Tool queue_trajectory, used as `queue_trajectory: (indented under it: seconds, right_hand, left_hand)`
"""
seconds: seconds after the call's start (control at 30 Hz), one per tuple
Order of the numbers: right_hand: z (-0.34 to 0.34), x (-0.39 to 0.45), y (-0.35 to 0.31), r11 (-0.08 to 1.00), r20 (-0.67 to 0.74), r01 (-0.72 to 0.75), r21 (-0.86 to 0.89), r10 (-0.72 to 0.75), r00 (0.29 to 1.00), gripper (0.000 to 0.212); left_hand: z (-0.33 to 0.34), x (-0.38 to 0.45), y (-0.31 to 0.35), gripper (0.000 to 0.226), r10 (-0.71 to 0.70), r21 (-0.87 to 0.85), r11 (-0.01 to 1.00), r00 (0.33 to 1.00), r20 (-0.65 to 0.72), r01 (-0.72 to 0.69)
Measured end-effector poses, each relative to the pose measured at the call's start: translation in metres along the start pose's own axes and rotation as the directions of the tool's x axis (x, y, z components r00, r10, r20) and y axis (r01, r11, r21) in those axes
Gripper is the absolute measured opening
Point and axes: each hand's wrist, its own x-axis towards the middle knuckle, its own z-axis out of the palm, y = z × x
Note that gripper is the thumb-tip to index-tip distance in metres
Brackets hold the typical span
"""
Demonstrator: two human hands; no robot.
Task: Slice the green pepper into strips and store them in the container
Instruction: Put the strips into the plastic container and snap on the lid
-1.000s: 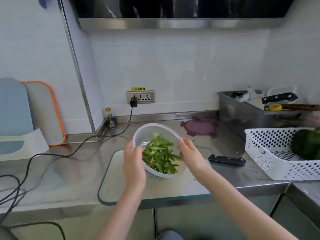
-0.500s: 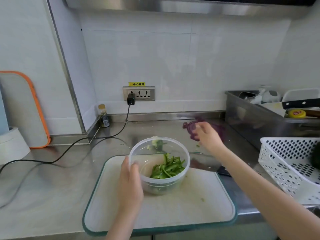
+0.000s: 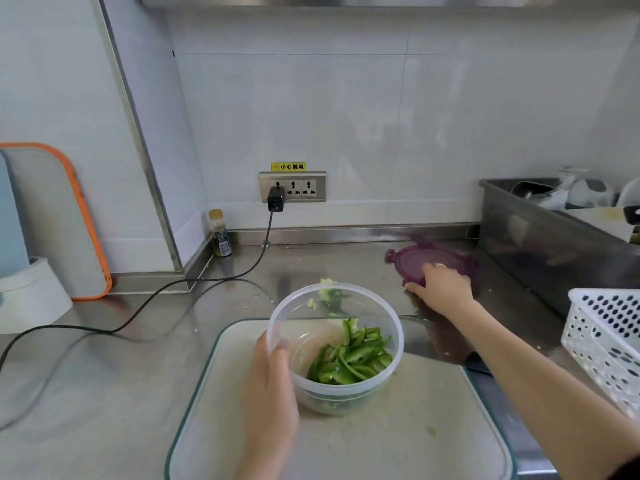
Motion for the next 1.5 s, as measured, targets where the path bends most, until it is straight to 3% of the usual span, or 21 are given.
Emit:
queue_trajectory:
  seconds: [0.3, 0.37, 0.5, 0.6, 0.73, 0.8, 0.9, 0.97, 1.07, 1.2, 1.27, 1.37, 1.5]
  right_hand:
    - [-0.012, 0.000, -0.028, 0.947, 0.100, 0.188, -0.261, -0.168, 0.981, 0.030]
    - [-0.018, -0.003, -0.027, 0.972, 0.049, 0.146, -0.186, -0.139, 0.989, 0.035]
    - [-0.019, -0.007, -0.007, 0.974, -0.038, -0.069, 0.215, 0.079, 0.996, 0.042]
    - [-0.014, -0.008, 0.023, 0.944, -0.039, -0.168, 0.283, 0.186, 0.982, 0.037]
    - [0.000, -0.014, 0.063, 0.985, 0.186, -0.067, 0.158, 0.037, 0.982, 0.047]
    - [0.004, -0.016, 0.072, 0.988, 0.166, 0.016, 0.153, -0.042, 0.985, 0.054]
    - [0.001, -0.019, 0.071, 0.983, 0.068, 0.105, 0.150, -0.117, 0.991, 0.045]
    - [-0.002, -0.020, 0.066, 0.980, 0.059, 0.189, -0.059, -0.185, 0.981, 0.036]
    - [-0.004, -0.022, 0.056, 0.878, 0.120, 0.316, -0.360, -0.292, 0.949, 0.026]
    - [-0.007, -0.022, 0.049, 0.833, 0.123, 0.324, -0.448, -0.301, 0.946, 0.033]
    - [-0.010, -0.024, 0.046, 0.870, 0.102, 0.292, -0.397, -0.275, 0.956, 0.026]
    - [-0.010, -0.022, 0.057, 0.975, 0.020, 0.211, -0.074, -0.210, 0.978, 0.010]
    - [-0.011, -0.028, 0.078, 0.957, 0.014, 0.179, 0.230, -0.187, 0.982, 0.008]
  left_hand:
    - [0.000, -0.003, 0.002, 0.022, -0.002, -0.001, 1.000, 1.000, -0.004, 0.002]
    - [0.000, -0.004, 0.003, 0.021, -0.009, -0.008, 1.000, 1.000, -0.008, 0.009]
    - [0.000, -0.004, 0.003, 0.021, -0.007, -0.004, 1.000, 1.000, -0.020, 0.007]
    - [0.000, -0.004, 0.003, 0.021, -0.012, -0.001, 1.000, 1.000, -0.020, 0.012]
    - [0.000, -0.004, 0.004, 0.020, -0.007, -0.002, 1.000, 1.000, -0.024, 0.007]
    - [0.000, -0.005, 0.005, 0.020, -0.010, -0.008, 1.000, 1.000, -0.024, 0.010]
    - [0.000, -0.005, 0.006, 0.023, -0.022, -0.011, 1.000, 0.999, -0.029, 0.022]
    - [0.000, -0.005, 0.007, 0.022, -0.019, -0.003, 1.000, 0.999, -0.026, 0.019]
    - [0.000, -0.005, 0.007, 0.020, -0.013, 0.006, 1.000, 1.000, -0.024, 0.013]
    - [0.000, -0.005, 0.006, 0.020, 0.001, 0.018, 1.000, 1.000, -0.022, -0.001]
    - [0.000, -0.005, 0.004, 0.023, -0.001, 0.025, 1.000, 1.000, -0.022, 0.002]
    - [-0.001, -0.005, 0.004, 0.022, -0.001, 0.016, 1.000, 1.000, -0.030, 0.001]
    - [-0.001, -0.007, 0.007, 0.022, 0.006, 0.012, 1.000, 1.000, -0.017, -0.006]
